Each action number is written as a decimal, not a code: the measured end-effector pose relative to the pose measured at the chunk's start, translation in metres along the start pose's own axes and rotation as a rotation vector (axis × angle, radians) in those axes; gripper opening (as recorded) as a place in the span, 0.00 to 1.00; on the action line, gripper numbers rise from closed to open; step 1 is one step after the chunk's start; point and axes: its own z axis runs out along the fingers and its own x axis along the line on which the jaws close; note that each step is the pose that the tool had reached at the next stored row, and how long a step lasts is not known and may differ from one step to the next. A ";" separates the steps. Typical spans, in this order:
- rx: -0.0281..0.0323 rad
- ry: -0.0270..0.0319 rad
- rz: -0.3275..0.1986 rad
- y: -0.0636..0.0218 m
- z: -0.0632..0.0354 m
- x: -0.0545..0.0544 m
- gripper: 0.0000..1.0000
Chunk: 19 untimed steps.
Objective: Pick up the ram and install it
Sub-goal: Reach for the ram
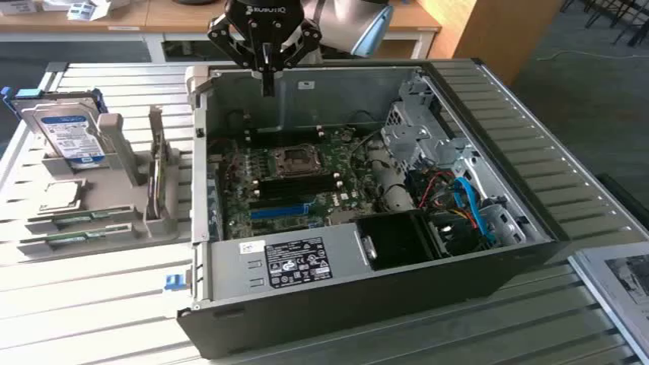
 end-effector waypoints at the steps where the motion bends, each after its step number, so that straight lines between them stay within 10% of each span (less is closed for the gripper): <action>1: 0.0001 0.0000 0.000 0.0000 0.0000 0.000 0.10; 19: 0.0000 0.0000 0.000 -0.0009 -0.0003 0.012 0.10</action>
